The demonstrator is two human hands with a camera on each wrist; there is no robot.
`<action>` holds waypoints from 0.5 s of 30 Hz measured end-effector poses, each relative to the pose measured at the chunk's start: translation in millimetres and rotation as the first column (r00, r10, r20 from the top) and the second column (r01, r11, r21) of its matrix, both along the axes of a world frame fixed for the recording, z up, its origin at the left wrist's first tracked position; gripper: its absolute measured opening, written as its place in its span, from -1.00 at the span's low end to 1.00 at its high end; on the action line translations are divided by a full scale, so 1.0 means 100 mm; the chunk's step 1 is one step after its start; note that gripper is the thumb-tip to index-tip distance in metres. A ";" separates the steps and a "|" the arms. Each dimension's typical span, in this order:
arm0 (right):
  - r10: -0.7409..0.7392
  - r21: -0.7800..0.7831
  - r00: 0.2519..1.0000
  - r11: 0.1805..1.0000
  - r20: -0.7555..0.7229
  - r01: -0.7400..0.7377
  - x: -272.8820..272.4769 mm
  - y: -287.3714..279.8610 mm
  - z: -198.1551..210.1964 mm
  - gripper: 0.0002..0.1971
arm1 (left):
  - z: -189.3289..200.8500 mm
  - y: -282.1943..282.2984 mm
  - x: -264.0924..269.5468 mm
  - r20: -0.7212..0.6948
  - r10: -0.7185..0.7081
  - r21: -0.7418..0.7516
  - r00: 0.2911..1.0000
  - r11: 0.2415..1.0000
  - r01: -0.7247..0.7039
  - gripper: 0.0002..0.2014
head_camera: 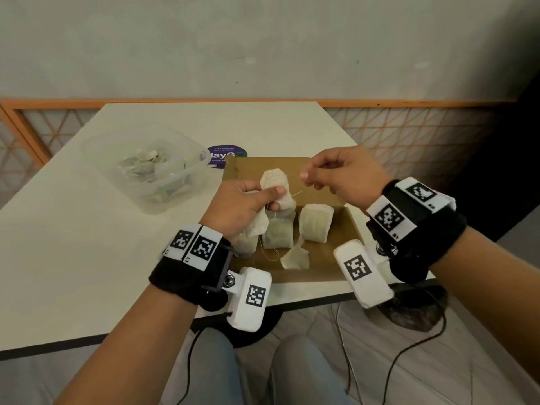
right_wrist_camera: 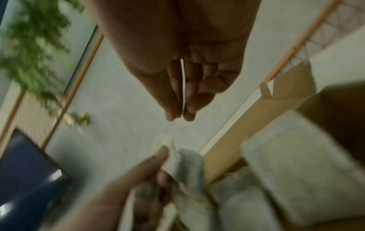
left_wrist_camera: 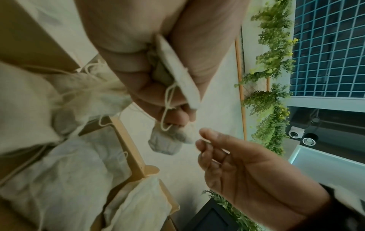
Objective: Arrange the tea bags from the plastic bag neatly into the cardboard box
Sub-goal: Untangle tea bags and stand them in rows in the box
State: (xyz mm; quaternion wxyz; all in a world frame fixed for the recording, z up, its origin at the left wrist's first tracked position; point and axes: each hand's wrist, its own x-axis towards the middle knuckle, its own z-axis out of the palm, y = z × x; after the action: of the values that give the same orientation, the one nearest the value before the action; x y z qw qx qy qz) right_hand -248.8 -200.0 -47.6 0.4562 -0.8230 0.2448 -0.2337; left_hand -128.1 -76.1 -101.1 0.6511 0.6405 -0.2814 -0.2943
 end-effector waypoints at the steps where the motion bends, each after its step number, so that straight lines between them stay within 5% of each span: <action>1: -0.003 -0.048 0.998 0.999 -0.065 0.000 -0.02 -0.02 -0.03 -0.95 | -0.01 0.00 0.01 -0.012 0.014 0.010 1.000 1.000 -0.014 -0.93; 4: 0.027 -0.267 0.947 0.957 -0.320 -0.117 -0.12 -0.03 -0.05 -0.89 | -0.02 0.00 0.03 -0.030 0.041 0.022 0.999 0.999 -0.041 -0.91; 8: 0.101 -0.440 0.779 0.776 -0.619 -0.451 -0.17 0.08 -0.03 -0.82 | -0.04 0.04 0.08 -0.067 0.049 -0.004 0.997 0.999 -0.049 -0.86; 15: 0.209 -0.406 0.581 0.534 -0.787 -0.742 0.16 0.32 -0.18 -0.63 | -0.08 0.19 0.25 -0.521 0.003 -0.164 0.853 0.981 -0.103 -0.92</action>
State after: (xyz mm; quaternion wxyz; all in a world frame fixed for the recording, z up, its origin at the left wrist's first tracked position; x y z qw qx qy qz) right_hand -233.2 -167.8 -65.4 0.0361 -0.9890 0.0232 0.1416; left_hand -102.6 -57.5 -109.0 0.7675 0.4816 -0.1040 -0.4103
